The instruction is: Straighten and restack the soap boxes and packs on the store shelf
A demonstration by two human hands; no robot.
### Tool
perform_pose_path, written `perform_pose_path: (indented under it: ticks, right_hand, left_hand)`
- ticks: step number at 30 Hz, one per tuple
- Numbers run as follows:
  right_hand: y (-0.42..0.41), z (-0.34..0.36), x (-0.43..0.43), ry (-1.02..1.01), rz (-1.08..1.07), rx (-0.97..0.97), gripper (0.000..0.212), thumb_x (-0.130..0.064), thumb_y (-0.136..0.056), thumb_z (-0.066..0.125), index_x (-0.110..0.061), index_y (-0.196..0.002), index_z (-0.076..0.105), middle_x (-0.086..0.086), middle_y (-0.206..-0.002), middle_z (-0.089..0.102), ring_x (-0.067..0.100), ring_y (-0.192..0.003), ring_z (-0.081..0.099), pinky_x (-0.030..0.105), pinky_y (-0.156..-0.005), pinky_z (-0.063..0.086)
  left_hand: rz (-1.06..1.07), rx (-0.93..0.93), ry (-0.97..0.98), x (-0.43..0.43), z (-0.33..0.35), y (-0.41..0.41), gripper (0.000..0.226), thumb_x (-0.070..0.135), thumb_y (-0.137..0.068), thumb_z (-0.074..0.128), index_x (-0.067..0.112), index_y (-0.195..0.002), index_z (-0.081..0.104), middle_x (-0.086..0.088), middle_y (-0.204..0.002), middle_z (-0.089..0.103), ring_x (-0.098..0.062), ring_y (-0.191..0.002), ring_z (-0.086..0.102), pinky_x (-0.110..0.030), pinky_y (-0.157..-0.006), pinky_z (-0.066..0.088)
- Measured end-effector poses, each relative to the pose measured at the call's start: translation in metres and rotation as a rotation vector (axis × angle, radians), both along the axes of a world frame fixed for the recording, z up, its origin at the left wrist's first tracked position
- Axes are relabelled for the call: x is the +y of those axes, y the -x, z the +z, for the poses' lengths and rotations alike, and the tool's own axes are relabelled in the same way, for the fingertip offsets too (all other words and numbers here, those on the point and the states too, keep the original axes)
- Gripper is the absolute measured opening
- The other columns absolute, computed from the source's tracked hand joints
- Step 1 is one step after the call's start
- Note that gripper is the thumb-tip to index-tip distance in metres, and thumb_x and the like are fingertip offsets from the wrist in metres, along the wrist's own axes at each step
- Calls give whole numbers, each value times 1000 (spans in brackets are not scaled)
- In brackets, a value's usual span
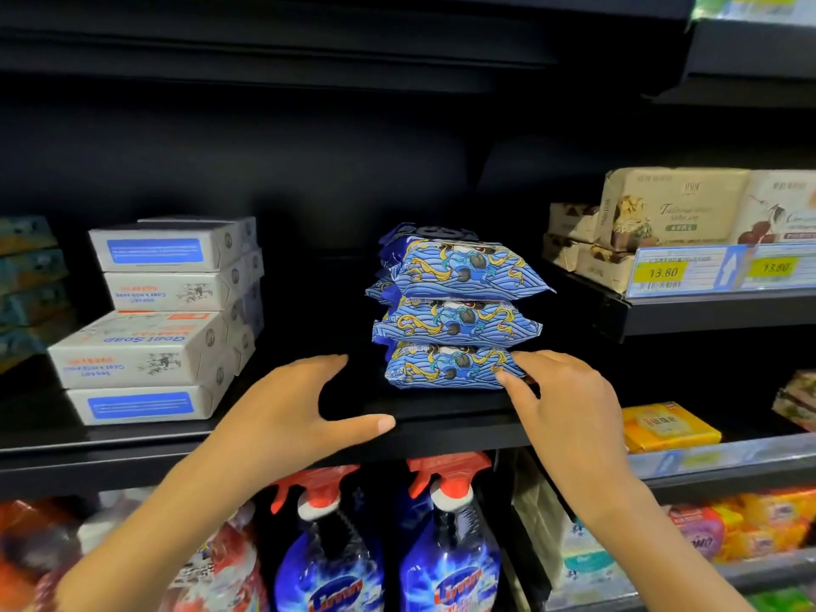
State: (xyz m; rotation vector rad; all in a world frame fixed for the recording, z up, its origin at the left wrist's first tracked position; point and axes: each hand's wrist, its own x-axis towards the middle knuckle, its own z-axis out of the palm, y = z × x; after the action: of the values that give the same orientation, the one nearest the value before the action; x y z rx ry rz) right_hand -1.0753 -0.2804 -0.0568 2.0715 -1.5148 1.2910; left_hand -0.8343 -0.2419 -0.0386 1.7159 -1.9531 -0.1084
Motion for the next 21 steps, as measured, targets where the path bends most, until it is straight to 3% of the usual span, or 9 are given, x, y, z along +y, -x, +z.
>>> perform_pose_path:
  ticks: [4, 7, 13, 21]
  right_hand:
    - [2, 0, 6, 132, -92, 93, 26, -23, -70, 81, -5, -87, 72, 8, -79, 68, 31, -72, 63, 33, -52, 49]
    - [-7, 0, 15, 299, -31, 191, 24, -24, -70, 80, -9, -84, 68, 4, -79, 64, 28, -72, 60, 33, -53, 50]
    - [-29, 9, 9, 193, 50, 271, 34, -4, -47, 89, -10, -64, 60, 1, -62, 57, 22, -57, 58, 25, -38, 43]
    - [-30, 7, -3, 211, 105, 280, 32, 5, -54, 83, -10, -59, 56, 1, -55, 51, 21, -48, 51, 25, -36, 42]
  left_hand:
    - [49, -63, 62, 8, -6, -1, 105, 86, -47, 31, 30, -134, 49, 16, -144, 42, -1, -133, 36, -18, -102, 28]
    - [54, -66, 79, 7, -8, -1, 104, 87, -47, 31, 32, -132, 52, 17, -142, 43, 1, -133, 35, -18, -102, 29]
    - [46, -87, 92, 7, -10, -3, 104, 87, -48, 29, 33, -134, 50, 19, -144, 41, 5, -134, 31, -17, -103, 27]
    - [53, -73, 93, 7, -11, -2, 86, 80, -61, 48, 32, -132, 52, 20, -143, 42, 6, -133, 32, -16, -100, 28]
